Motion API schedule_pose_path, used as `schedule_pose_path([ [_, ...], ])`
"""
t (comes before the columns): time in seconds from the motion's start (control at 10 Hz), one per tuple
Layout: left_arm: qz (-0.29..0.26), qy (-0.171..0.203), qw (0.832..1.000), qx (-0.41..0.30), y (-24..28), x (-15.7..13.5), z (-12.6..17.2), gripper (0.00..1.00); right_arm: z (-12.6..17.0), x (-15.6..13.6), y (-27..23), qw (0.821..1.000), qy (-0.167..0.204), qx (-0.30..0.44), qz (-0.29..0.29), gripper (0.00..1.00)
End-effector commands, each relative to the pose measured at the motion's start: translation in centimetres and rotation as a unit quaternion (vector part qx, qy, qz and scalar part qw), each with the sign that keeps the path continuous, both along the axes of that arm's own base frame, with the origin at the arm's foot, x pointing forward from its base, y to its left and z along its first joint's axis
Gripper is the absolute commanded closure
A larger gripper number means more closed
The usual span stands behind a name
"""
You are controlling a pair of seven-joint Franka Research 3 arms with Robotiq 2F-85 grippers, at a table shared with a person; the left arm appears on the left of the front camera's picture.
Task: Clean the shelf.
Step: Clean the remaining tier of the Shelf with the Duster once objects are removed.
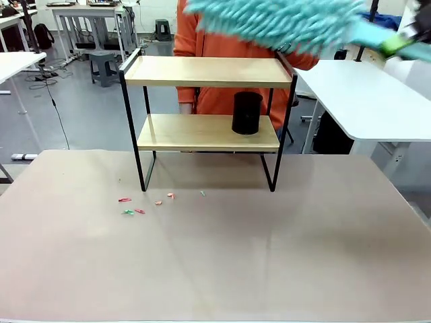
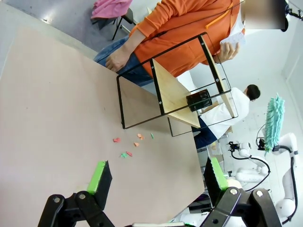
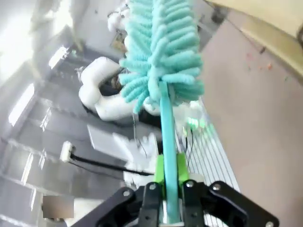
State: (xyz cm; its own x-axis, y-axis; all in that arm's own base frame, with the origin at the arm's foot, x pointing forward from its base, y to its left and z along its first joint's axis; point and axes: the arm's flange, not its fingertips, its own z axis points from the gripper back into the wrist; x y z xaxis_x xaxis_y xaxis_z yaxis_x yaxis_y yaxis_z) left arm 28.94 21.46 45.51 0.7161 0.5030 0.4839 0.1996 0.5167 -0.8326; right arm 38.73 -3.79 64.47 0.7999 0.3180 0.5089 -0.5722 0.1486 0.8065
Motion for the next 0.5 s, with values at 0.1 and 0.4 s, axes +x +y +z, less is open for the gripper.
schedule_pose_path([
  [0.1,0.000,-0.015,1.000,-0.002,-0.3,-0.1,-0.2,0.00,-6.3,-6.2,-9.4,0.967,-0.001,0.086,-0.240,0.87],
  [0.4,0.000,-0.015,1.000,-0.002,-0.3,-0.1,-0.2,0.00,-13.9,-8.9,-10.9,0.912,0.104,0.005,-0.396,0.87],
])
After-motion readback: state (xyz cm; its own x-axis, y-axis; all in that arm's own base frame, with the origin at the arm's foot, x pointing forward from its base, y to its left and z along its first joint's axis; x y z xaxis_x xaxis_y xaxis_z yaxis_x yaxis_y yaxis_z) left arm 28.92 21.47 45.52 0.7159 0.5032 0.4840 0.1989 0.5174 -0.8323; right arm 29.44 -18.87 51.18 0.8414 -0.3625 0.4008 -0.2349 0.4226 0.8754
